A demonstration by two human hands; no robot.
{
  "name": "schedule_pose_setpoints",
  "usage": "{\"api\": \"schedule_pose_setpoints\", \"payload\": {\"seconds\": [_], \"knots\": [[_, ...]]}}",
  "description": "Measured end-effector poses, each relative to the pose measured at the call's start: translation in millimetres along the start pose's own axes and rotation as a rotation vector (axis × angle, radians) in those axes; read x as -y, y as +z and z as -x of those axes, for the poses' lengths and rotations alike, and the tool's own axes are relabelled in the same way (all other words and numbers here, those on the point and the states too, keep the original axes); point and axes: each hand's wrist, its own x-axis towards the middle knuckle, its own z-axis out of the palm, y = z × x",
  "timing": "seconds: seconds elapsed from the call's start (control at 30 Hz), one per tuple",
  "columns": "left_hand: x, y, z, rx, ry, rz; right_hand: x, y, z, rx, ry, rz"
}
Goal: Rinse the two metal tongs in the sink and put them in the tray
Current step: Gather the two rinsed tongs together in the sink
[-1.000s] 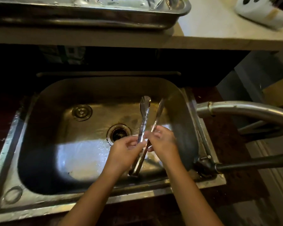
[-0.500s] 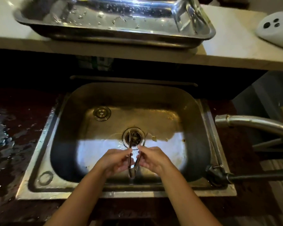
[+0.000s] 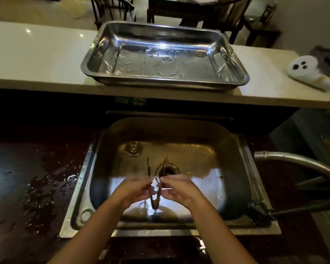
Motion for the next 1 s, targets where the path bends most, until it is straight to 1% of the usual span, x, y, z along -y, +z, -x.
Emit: {"api": "schedule_pose_setpoints", "payload": {"seconds": [0.07, 0.13, 0.2, 0.33, 0.43, 0.53, 0.6, 0.77, 0.9, 1.0], "knots": [[-8, -6, 14, 0.015, 0.094, -0.142, 6, 7, 14, -0.003, -0.094, 0.101], [-15, -11, 30, 0.046, 0.198, -0.211, 10, 14, 29, -0.024, -0.206, 0.158], [-24, -14, 45, 0.067, 0.303, -0.229, 12, 21, 43, -0.057, -0.335, 0.162], [-42, -23, 70, 0.138, 0.517, -0.359, 17, 36, 63, -0.114, -0.537, 0.159], [-60, -30, 85, 0.155, 0.708, -0.394, 23, 47, 73, -0.187, -0.682, 0.124], [-85, -33, 95, 0.169, 0.851, -0.353, 42, 54, 83, -0.250, -0.870, 0.137], [-104, -32, 100, 0.178, 0.916, -0.331, 63, 58, 90, -0.282, -0.975, 0.140], [-165, -24, 112, 0.161, 1.081, -0.275, 131, 61, 109, -0.332, -1.186, 0.278], [-225, -11, 116, 0.160, 1.151, -0.264, 199, 60, 116, -0.358, -1.273, 0.394], [-272, 1, 113, 0.115, 1.158, -0.239, 252, 55, 114, -0.380, -1.290, 0.440]]}}
